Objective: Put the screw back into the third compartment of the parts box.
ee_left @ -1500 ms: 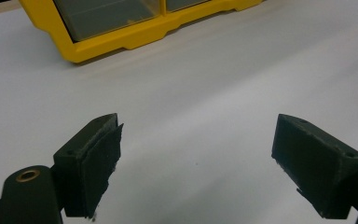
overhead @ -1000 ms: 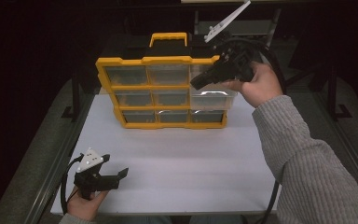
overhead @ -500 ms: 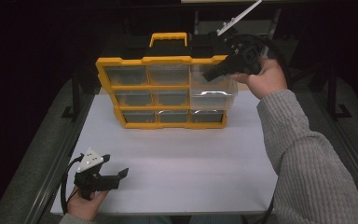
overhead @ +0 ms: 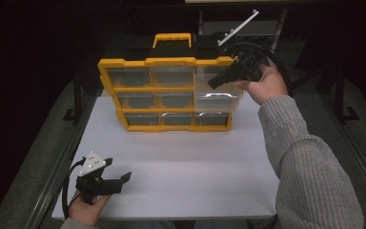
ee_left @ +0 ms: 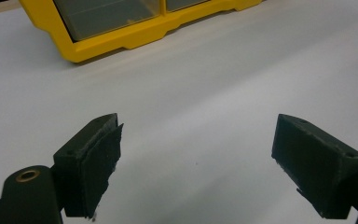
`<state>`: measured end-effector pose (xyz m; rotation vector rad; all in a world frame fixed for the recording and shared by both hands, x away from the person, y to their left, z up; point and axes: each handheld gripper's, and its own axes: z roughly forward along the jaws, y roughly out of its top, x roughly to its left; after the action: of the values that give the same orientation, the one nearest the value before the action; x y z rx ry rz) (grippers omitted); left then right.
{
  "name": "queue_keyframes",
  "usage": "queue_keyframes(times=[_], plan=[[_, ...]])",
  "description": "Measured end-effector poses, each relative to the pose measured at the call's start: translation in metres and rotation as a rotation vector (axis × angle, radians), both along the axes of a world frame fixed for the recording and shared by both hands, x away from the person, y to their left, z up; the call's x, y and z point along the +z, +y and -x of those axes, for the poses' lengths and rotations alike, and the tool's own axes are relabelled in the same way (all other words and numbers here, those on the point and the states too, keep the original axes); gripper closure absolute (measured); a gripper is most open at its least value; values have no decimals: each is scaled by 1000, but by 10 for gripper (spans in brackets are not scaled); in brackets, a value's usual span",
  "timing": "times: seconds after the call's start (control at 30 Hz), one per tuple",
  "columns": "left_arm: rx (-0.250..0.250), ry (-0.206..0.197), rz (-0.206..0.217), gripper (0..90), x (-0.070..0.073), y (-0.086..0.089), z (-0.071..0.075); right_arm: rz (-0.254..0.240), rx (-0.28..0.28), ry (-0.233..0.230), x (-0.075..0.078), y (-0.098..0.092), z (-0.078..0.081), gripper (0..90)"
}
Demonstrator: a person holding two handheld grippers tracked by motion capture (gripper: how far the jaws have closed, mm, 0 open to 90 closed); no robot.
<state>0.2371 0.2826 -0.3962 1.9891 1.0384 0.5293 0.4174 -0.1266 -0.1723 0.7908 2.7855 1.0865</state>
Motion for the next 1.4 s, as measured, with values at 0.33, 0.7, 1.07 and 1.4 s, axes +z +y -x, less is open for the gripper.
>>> queue_keyframes(times=[0.33,0.7,1.07,1.4], plan=[[-1,1,-2,148,0,0,0,-33,-14,-17,8,-5,6,789],[5,7,7,148,0,-1,1,-68,-46,-40,26,-30,25,696],[8,10,11,148,1,-2,1,-98,-71,-85,34,-60,51,610],[8,9,9,148,1,-1,1,-128,-87,-121,28,-84,71,573]])
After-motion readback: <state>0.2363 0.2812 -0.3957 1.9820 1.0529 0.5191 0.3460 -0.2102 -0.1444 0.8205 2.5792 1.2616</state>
